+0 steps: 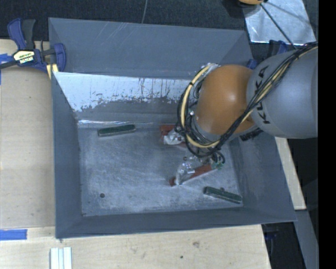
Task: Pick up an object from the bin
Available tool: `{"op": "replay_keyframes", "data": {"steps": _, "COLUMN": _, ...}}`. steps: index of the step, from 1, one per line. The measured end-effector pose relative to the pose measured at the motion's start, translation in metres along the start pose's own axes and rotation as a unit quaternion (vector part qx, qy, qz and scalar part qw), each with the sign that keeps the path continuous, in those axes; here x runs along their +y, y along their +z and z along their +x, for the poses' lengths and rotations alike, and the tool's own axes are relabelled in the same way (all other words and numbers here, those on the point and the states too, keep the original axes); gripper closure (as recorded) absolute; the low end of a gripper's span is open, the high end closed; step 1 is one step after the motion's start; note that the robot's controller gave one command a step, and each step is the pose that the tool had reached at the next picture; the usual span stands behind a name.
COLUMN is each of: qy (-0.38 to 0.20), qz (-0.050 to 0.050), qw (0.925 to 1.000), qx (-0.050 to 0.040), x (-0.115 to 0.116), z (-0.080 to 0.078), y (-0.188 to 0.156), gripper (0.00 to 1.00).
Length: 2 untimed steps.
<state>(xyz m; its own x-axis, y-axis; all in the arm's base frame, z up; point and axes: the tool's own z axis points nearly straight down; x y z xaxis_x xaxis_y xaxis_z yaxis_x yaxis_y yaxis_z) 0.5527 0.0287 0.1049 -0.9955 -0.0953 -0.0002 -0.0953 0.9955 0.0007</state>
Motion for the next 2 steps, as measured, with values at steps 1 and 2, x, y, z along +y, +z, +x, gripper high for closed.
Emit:
{"op": "replay_keyframes", "data": {"steps": 1, "qy": -0.117, "qz": 0.001, "qw": 0.993, "qx": -0.014, "x": -0.0282, "z": 0.0483, "y": 0.0278, "gripper": 1.0}}
{"op": "replay_keyframes", "data": {"steps": 2, "qy": -0.117, "qz": 0.001, "qw": 0.9931, "qx": -0.014, "x": -0.0281, "z": 0.0483, "y": 0.0279, "gripper": 1.0}}
